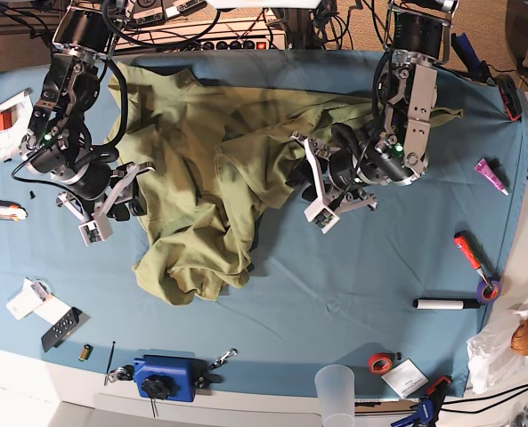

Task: Layout the t-shirt on the table in an organized manner, then fold the t-shirt properly
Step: 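Lower the folded hem onto the shirt with the left gripper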

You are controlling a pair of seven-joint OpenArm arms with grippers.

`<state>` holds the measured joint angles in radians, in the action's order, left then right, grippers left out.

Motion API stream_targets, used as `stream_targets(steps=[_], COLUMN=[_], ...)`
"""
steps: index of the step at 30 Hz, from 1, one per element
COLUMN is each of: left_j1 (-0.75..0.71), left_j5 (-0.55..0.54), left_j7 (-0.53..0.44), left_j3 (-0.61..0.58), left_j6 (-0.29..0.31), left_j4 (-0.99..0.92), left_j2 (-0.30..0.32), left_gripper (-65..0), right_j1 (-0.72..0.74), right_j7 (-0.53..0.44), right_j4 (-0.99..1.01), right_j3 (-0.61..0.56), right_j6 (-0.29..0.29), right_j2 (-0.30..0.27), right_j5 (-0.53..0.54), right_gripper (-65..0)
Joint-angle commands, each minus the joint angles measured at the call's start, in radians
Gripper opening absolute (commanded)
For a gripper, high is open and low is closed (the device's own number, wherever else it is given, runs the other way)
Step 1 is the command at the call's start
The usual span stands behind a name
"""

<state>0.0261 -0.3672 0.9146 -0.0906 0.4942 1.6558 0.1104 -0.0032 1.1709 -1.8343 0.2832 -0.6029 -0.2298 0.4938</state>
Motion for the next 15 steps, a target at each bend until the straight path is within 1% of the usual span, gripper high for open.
stream_targets(steps=[1,4,5,8,9,10,11,13,15], left_j1=[0.016,0.016,0.016,0.021,0.023,0.024,0.024,0.024,0.024], left_j5=[-0.022,-0.074,-0.083,-0.084,-0.092,-0.106,-0.122,-0.139,-0.143], left_j7=[-0.014,-0.014,-0.014,-0.015,-0.014,-0.013,-0.013,-0.006,-0.004], left_j3=[0.001,0.001,0.001,0.001,0.001,0.001,0.001,0.001,0.001], left_j6=[0.004,0.008,0.031,0.046,0.045,0.046,0.046,0.058,0.068], left_j4=[-0.002,-0.039,-0.040,-0.040,-0.040,-0.040,-0.040,-0.040,-0.040], left_j2=[-0.002,-0.002,-0.002,-0.003,-0.003,-0.003,-0.004,-0.014,-0.026], left_gripper=[-42.8,-42.8,-42.8,-43.1,-44.8,-48.3,-53.2,-65.0,-65.0], right_j1=[0.014,0.014,0.014,0.014,0.014,0.014,0.014,0.014,0.014], right_j7=[-0.019,-0.019,-0.019,-0.019,-0.019,-0.019,-0.019,-0.020,-0.020], right_j4=[-0.016,-0.016,-0.016,-0.016,-0.016,-0.016,-0.016,-0.016,-0.016], right_j3=[0.005,0.005,0.005,0.005,0.005,0.005,0.005,0.005,0.005], right_j6=[-0.002,-0.002,-0.002,-0.002,-0.002,-0.002,-0.002,-0.002,-0.002], right_j2=[-0.011,-0.011,-0.011,-0.011,-0.011,-0.011,-0.011,-0.011,-0.011], right_j5=[0.006,0.006,0.006,0.006,0.006,0.006,0.006,0.006,0.006], right_gripper=[-44.8,-44.8,-44.8,-44.8,-44.8,-44.8,-44.8,-44.8,-44.8])
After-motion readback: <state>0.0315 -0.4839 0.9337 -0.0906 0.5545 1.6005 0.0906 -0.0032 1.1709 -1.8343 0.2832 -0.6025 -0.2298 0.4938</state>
